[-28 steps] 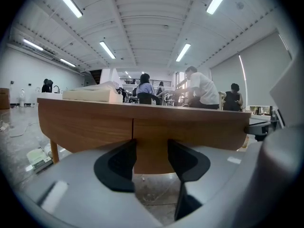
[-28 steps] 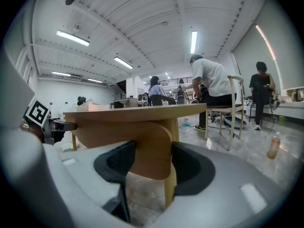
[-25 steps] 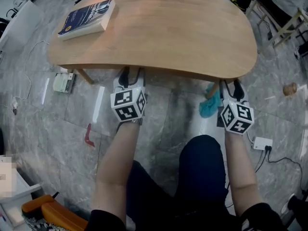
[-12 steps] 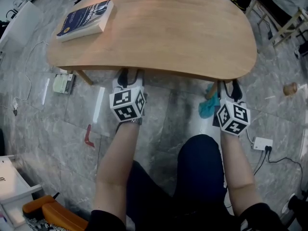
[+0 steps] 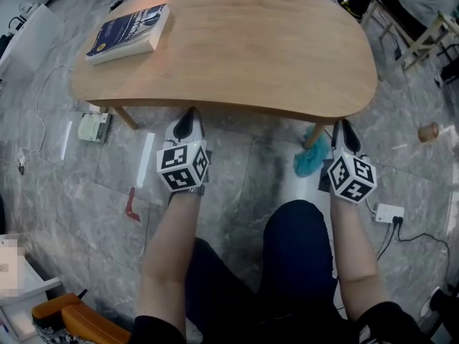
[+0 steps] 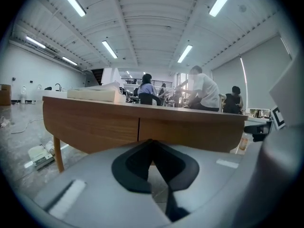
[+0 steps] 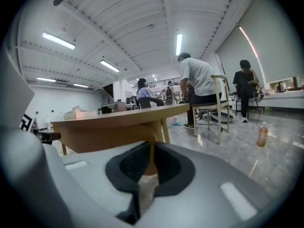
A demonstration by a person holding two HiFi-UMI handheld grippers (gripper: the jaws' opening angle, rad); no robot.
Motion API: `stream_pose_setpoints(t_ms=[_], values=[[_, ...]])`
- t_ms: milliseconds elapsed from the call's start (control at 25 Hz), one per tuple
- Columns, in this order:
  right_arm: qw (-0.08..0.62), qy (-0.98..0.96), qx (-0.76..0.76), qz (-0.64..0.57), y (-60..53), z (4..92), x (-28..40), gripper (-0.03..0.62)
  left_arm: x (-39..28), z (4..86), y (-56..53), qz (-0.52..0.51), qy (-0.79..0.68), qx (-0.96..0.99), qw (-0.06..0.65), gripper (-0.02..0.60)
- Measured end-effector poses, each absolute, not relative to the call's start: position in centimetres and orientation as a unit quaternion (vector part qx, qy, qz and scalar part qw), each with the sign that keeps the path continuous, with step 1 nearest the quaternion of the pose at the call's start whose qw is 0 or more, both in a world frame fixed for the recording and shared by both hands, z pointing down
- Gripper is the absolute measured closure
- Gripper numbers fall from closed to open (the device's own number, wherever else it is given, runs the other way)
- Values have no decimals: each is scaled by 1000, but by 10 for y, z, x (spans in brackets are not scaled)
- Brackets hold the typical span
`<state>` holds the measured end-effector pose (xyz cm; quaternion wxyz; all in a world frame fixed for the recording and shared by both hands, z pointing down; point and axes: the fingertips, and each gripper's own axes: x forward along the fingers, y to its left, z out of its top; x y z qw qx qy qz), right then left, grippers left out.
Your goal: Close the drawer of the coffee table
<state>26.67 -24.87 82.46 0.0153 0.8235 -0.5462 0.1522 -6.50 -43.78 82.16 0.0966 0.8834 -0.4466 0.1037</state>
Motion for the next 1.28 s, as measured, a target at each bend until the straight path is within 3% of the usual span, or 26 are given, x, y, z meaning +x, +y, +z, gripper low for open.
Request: stream_pose_setpoints(t_ms=[40, 320, 640, 1040, 1280], values=[[13, -547, 823, 152, -244, 823, 266, 592, -68, 820, -434, 102, -446, 884, 97, 575], [58, -597, 785, 154, -236, 798, 229, 592, -87, 802, -410, 113, -449, 880, 111, 575], [129, -657, 715, 200, -231, 713, 174, 592, -121, 739, -363, 170, -460, 855, 169, 575], [161, -692, 662, 238, -218, 529, 145, 592, -140, 537, -290, 185, -462, 848, 185, 575], [141, -697, 661, 240, -201, 423, 133, 592, -151, 425, -242, 165, -445, 858, 196, 575]])
